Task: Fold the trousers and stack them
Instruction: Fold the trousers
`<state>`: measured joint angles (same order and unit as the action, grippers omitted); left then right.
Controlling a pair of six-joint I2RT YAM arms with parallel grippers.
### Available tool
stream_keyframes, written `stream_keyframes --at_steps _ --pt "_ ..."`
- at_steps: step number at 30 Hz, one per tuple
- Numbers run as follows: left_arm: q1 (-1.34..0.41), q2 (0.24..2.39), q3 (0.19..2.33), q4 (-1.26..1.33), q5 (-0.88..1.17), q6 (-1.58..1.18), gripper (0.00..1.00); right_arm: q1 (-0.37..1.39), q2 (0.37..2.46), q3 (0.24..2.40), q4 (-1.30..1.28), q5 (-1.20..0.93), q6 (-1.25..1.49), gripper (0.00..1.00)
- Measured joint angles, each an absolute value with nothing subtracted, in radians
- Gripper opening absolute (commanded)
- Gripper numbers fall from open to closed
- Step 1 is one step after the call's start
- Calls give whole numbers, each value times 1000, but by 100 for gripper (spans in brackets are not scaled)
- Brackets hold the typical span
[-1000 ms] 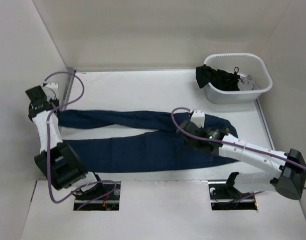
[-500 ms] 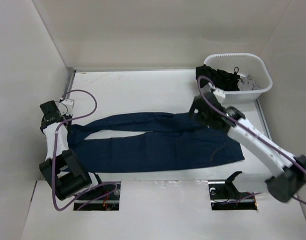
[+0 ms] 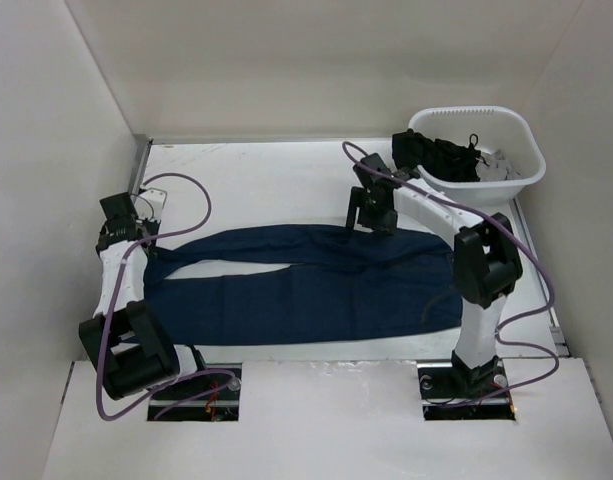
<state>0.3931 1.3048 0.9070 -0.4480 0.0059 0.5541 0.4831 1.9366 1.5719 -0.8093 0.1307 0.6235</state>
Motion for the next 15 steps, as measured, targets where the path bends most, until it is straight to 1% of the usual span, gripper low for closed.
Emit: stream_keyframes --at_steps 1,3,6,7,11,13,15 --pt "390 1305 907 -445 4 555 1 481 1932 1560 -821 122 622 69" --pt "389 1305 907 -442 -2 558 1 479 1917 1522 -830 96 618 42" --pt "389 1305 907 -438 -17 562 1 472 1882 1435 -833 56 623 4" --pt "389 1305 907 -438 -22 564 1 471 1868 1404 -832 44 627 0" --pt "394 1305 915 -440 -40 582 1 456 1793 1309 -822 22 639 0" --pt "402 1306 936 -447 -44 595 1 440 1708 1245 -802 34 653 0" --pt "423 1309 973 -456 -48 606 1 428 1566 1151 -777 63 687 0"
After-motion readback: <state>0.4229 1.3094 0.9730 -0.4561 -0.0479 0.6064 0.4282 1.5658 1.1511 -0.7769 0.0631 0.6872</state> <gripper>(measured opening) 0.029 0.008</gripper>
